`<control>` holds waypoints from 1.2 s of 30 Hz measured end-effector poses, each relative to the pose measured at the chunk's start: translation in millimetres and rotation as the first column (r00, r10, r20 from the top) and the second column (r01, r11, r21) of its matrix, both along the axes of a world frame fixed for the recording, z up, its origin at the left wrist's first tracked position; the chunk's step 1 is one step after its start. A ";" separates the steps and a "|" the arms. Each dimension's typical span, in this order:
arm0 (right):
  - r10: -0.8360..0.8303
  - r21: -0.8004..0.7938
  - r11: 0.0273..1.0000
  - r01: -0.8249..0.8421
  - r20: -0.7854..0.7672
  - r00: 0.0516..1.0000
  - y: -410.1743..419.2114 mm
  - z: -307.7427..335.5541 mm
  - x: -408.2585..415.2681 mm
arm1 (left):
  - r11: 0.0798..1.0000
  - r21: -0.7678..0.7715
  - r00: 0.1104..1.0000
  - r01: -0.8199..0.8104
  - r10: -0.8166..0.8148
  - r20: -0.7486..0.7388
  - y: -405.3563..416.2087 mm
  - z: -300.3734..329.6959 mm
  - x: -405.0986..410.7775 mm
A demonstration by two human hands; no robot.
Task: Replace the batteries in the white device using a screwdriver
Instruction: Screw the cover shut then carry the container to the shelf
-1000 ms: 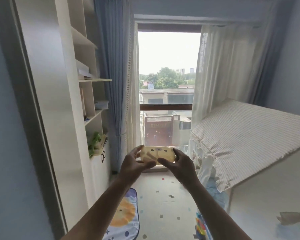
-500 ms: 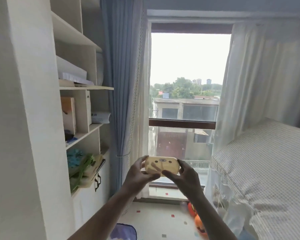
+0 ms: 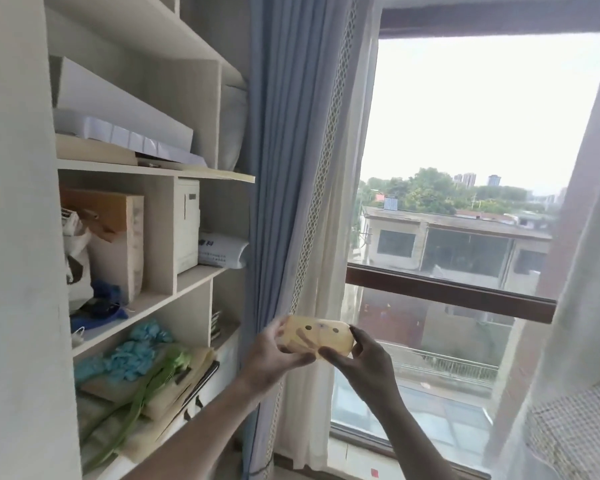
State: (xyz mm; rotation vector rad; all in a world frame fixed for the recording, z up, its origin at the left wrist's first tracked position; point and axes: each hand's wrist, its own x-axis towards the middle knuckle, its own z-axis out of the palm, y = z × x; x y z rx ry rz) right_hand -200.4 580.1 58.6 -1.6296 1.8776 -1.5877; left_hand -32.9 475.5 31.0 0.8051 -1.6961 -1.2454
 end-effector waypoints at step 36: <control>0.879 0.219 0.446 -0.867 0.073 0.471 -648.1 -32.3 42.8 | 0.274 -0.170 0.237 -0.947 0.949 0.209 -432.5 -29.4 15.3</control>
